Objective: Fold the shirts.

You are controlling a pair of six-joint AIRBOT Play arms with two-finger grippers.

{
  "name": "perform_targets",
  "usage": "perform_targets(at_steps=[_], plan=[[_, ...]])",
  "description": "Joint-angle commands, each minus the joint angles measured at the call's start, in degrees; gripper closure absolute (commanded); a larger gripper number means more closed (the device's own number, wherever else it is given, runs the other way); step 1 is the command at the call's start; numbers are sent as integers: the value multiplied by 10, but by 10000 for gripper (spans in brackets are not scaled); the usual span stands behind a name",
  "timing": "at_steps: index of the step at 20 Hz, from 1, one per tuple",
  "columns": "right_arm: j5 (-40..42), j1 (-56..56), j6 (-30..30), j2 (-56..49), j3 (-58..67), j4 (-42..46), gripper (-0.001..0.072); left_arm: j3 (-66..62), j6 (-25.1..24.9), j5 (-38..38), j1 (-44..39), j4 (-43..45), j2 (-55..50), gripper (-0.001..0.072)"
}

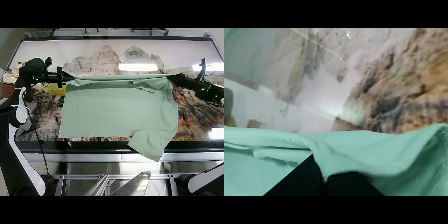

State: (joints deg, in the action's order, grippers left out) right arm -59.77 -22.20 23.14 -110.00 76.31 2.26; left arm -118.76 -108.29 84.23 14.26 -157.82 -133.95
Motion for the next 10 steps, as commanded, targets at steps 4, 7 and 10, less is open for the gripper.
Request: perform_targets(at_steps=[4,7,10], plan=[[-127,-30,106,16,7,187,684,24,38,100,19,8,1,685],[-112,-16,120,15,-9,222,684,69,38,97,8,17,4,684],[-82,-9,126,13,-14,245,684,79,39,97,5,69,4,684]])
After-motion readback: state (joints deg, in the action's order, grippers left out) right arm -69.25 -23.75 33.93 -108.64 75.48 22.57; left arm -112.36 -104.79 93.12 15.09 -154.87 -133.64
